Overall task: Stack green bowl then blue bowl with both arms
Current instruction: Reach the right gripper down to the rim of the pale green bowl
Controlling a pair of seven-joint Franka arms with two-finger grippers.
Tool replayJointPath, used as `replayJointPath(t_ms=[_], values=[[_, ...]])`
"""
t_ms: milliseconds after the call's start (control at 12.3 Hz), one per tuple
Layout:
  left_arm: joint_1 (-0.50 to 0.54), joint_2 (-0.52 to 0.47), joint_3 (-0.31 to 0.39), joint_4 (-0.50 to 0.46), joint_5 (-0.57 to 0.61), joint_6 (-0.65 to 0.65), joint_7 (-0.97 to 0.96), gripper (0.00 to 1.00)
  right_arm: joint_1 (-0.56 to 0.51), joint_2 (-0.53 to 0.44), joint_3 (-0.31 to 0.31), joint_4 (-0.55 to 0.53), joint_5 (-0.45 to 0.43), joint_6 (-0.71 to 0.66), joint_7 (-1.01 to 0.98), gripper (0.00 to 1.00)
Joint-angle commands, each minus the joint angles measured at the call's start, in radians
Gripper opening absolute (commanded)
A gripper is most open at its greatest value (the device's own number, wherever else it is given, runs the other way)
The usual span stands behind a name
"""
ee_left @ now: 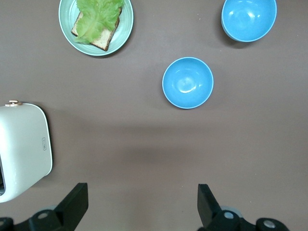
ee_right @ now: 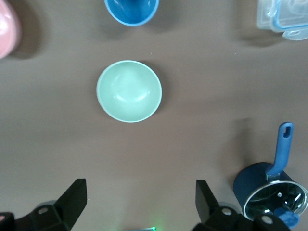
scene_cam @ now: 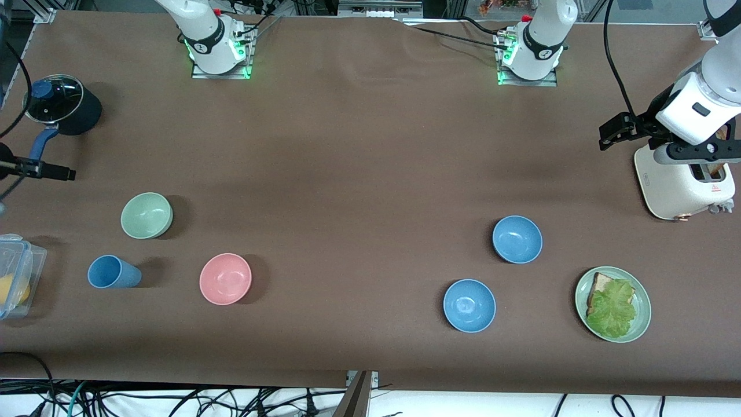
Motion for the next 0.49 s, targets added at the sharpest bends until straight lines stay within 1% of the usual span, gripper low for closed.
replayJointPath(t_ms=[0, 162, 405], values=[[0.006, -0.007, -0.009, 0.009, 0.017, -0.020, -0.007, 1.00, -0.025, 0.046, 0.009, -0.045, 0.008, 0.079, -0.051, 1.00], [0.006, -0.007, -0.009, 0.009, 0.017, -0.020, -0.007, 1.00, -0.024, 0.045, 0.009, -0.157, 0.004, 0.229, -0.053, 0.99], [0.006, -0.007, -0.009, 0.009, 0.017, -0.020, -0.007, 1.00, -0.022, 0.033, 0.010, -0.377, 0.004, 0.494, -0.072, 0.99]])
